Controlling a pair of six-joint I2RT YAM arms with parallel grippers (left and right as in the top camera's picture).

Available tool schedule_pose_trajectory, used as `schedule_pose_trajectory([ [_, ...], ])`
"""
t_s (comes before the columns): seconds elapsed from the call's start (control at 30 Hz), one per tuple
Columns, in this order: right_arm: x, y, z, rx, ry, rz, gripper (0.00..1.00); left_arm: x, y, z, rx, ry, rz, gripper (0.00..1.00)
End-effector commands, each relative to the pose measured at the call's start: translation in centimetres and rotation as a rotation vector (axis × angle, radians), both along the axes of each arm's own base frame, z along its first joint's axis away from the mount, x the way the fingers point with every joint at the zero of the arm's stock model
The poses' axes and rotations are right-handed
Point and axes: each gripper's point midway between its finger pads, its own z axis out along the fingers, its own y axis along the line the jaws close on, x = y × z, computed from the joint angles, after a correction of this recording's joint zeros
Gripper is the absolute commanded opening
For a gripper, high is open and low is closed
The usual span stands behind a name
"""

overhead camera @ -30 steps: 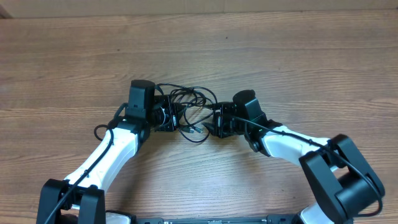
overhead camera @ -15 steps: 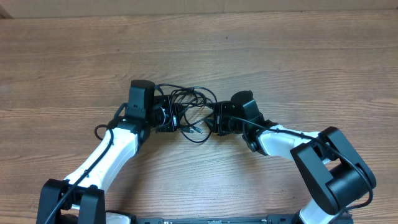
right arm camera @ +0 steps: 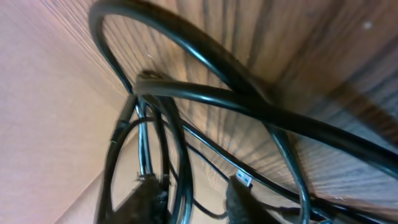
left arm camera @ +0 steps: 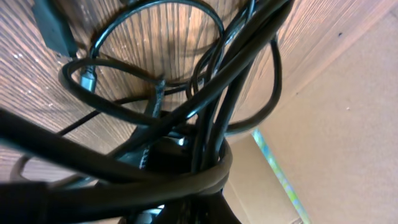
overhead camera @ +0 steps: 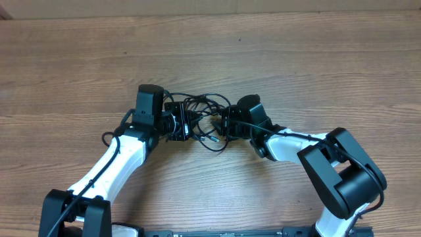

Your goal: Untangle cables

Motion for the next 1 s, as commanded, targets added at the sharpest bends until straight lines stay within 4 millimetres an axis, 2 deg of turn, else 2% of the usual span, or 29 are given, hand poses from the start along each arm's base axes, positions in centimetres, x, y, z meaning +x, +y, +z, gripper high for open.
schedule_pose_trajectory([
  [0.0,0.6,0.2,-0.1,0.059,0.080,-0.092,0.22,-0.3,-0.5,1.0,-0.040,-0.003,-0.020,0.04],
  [0.17,0.6,0.2,-0.1,0.059,0.079,-0.092,0.04,-0.5,-0.8,1.2,-0.055,0.001,-0.034,0.04],
  [0.43,-0.1,-0.3,-1.2,-0.015,0.071,-0.044,0.04,-0.2,-0.5,1.2,-0.048,-0.005,-0.022,0.04],
  [0.57,-0.2,-1.0,-1.3,-0.130,-0.069,0.122,0.04,1.9,0.9,2.1,-0.030,-0.100,0.029,0.04],
  [0.67,-1.2,-2.8,-1.9,-0.222,-0.048,0.176,0.04,3.6,2.3,2.9,-0.003,-0.190,0.061,0.04],
  [0.8,-2.7,-6.2,-2.2,-0.360,-0.007,0.233,0.04,4.8,4.7,2.8,0.036,-0.214,0.123,0.04],
  [0.87,-3.4,-8.1,-1.6,-0.426,0.000,0.251,0.04,5.2,5.7,2.7,0.072,-0.236,0.139,0.04],
  [0.97,-3.7,-10.4,0.5,-0.509,-0.052,0.289,0.04,5.4,6.6,2.4,0.110,-0.253,0.144,0.04],
])
